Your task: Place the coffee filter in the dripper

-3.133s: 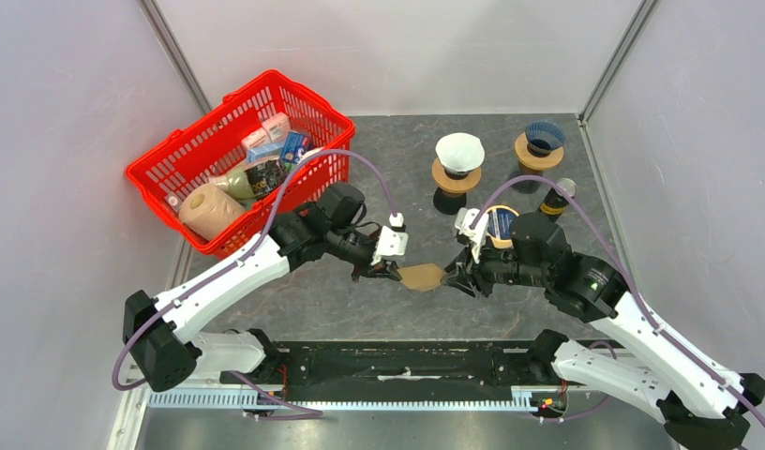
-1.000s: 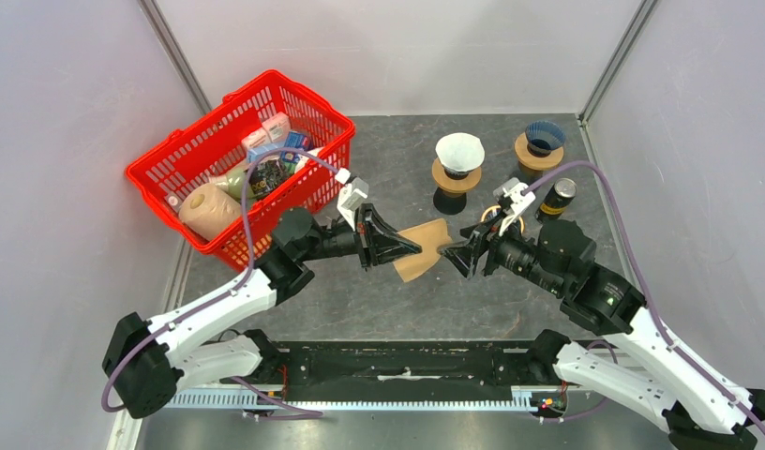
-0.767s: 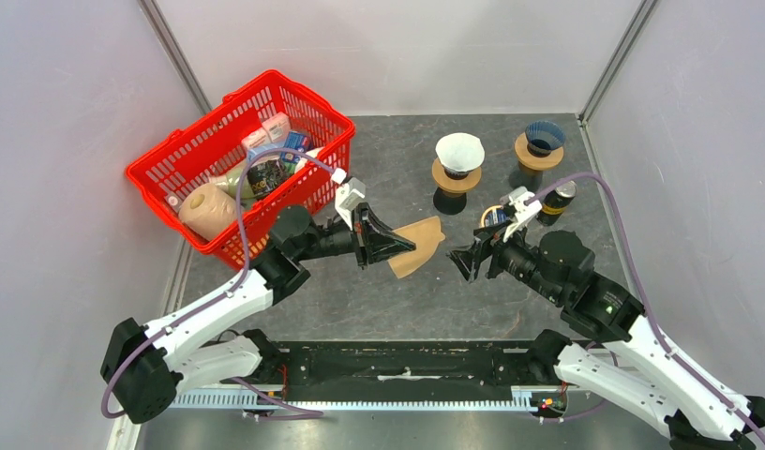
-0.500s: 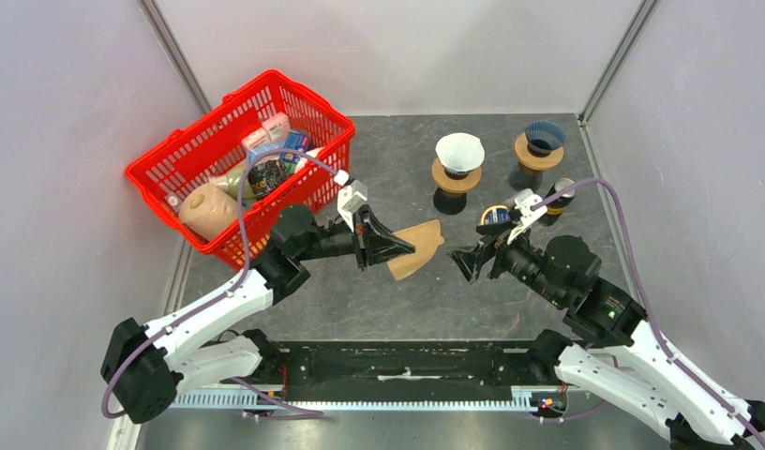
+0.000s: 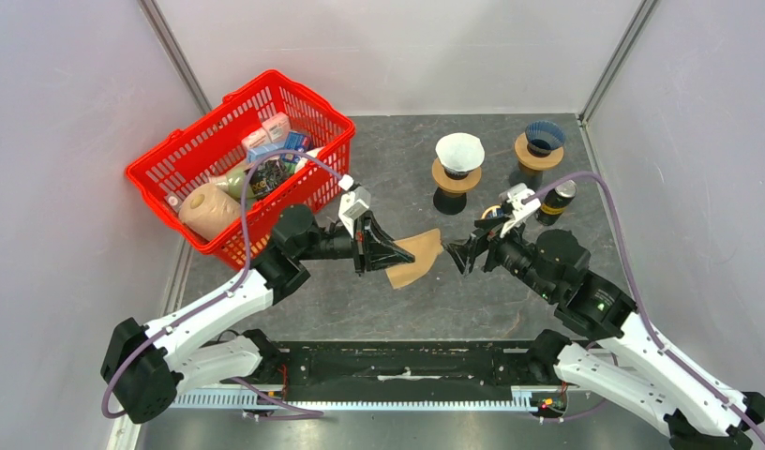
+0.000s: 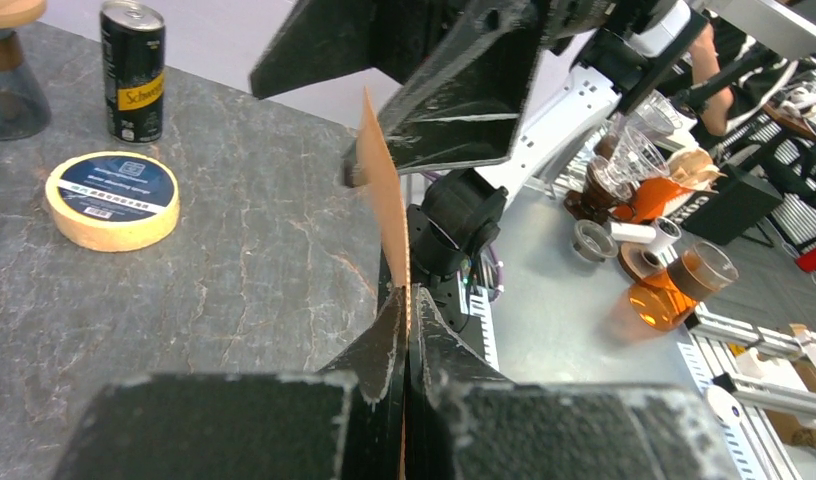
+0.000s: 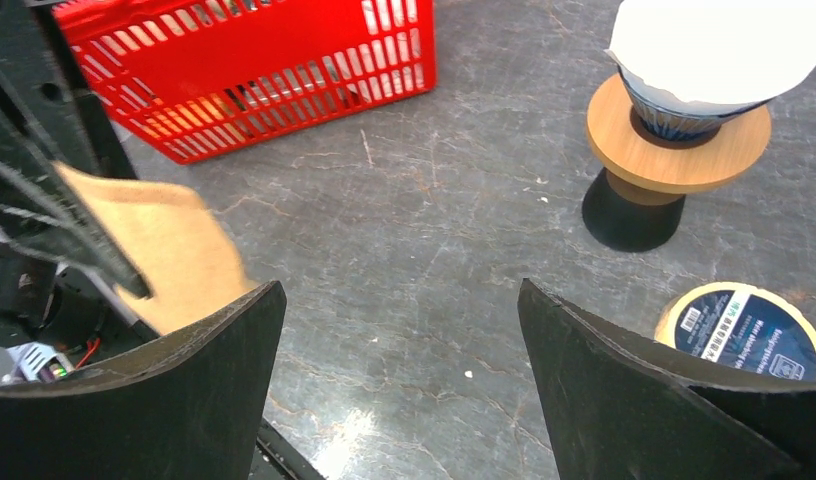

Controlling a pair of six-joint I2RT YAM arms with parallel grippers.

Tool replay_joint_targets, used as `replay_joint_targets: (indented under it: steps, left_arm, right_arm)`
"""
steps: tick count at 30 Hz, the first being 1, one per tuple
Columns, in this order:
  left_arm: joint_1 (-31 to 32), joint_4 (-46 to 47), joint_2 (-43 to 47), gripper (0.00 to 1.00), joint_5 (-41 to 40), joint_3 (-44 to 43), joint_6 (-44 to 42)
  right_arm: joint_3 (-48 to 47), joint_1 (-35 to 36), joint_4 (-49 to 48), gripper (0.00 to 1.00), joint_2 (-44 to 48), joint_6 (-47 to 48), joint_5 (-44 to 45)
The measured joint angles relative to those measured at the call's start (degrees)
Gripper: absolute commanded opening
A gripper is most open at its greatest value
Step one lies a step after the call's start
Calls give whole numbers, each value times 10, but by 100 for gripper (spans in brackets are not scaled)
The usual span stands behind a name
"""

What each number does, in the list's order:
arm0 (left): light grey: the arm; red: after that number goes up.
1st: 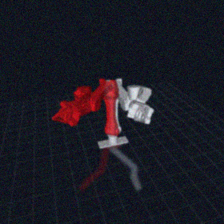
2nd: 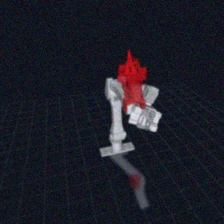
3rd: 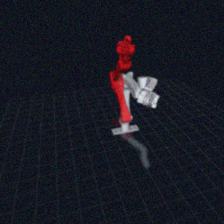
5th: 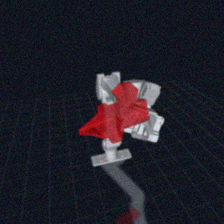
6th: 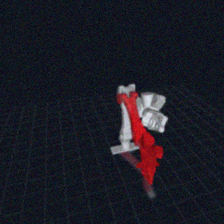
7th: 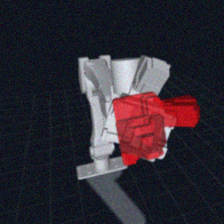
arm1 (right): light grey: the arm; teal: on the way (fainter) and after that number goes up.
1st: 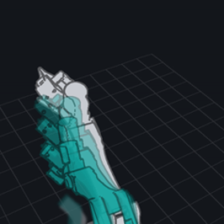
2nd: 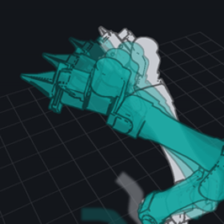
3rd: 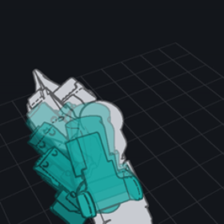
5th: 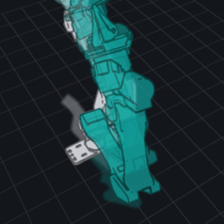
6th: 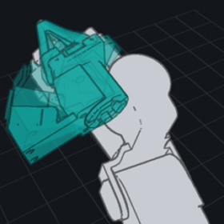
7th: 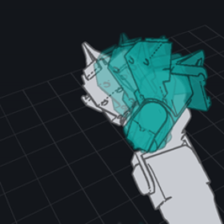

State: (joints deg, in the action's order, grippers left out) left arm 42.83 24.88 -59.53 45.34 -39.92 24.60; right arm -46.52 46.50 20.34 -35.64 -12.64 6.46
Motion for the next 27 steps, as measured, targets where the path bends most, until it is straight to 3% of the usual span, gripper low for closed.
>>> replay_joint_targets:
  steps: [12,27]
  left_arm:
    - [0,5,0,2,22,6,-3]
    - [0,-13,7,2,-31,6,-9]
  right_arm:
    - [0,0,0,95,-24,0,-2]
    - [-23,0,42,95,-25,0,-63]
